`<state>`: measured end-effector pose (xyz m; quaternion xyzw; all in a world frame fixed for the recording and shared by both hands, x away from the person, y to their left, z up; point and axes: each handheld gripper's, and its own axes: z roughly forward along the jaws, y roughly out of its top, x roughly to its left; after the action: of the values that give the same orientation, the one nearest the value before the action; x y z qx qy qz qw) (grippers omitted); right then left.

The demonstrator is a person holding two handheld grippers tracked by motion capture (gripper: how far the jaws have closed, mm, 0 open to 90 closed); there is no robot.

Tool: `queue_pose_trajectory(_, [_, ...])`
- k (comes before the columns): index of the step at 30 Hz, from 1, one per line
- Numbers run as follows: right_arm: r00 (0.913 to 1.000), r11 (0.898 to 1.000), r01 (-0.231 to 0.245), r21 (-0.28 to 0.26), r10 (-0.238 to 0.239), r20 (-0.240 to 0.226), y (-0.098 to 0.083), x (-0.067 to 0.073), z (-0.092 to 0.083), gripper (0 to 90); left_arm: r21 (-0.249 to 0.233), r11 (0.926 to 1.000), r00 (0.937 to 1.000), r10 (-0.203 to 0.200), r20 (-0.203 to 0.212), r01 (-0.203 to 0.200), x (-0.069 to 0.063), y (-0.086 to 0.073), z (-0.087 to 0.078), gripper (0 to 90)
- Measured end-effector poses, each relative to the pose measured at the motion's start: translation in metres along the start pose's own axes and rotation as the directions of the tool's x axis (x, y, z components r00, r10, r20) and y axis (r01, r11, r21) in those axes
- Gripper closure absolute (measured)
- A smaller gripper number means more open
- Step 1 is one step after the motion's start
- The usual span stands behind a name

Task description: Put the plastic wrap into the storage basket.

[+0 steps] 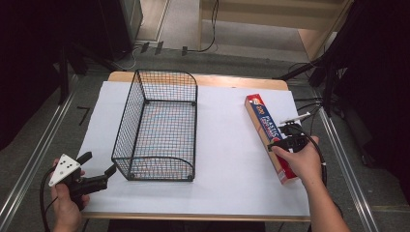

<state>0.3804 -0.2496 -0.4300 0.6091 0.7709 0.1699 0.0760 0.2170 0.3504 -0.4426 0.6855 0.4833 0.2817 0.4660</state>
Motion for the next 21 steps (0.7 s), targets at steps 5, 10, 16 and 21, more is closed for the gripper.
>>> queue_pose_trajectory(5, [0.9998, 1.000, 0.022, 0.011, -0.022, 0.004, 0.006, 0.000, 0.003, 33.9, 0.000, 1.0000, 1.0000, -0.001, 0.000, 0.001, 0.000, 0.000, 0.000, 3.5])
queue_pose_trajectory(10, [0.9993, 1.000, 0.008, 0.017, -0.009, 0.035, 0.014, 0.001, 0.006, 27.1, 0.002, 1.0000, 1.0000, 0.000, 0.000, 0.000, -0.001, 0.000, 0.001, 3.5])
queue_pose_trajectory(16, [0.9996, 1.000, -0.006, 0.023, 0.006, 0.029, 0.027, 0.003, 0.013, 19.4, 0.001, 1.0000, 1.0000, 0.001, -0.002, -0.001, 0.000, 0.000, 0.001, 3.4])
queue_pose_trajectory(21, [0.9992, 1.000, -0.021, 0.007, 0.021, 0.034, 0.036, 0.005, 0.016, 34.0, 0.002, 1.0000, 1.0000, 0.001, -0.001, -0.001, 0.001, 0.000, 0.001, 3.4])
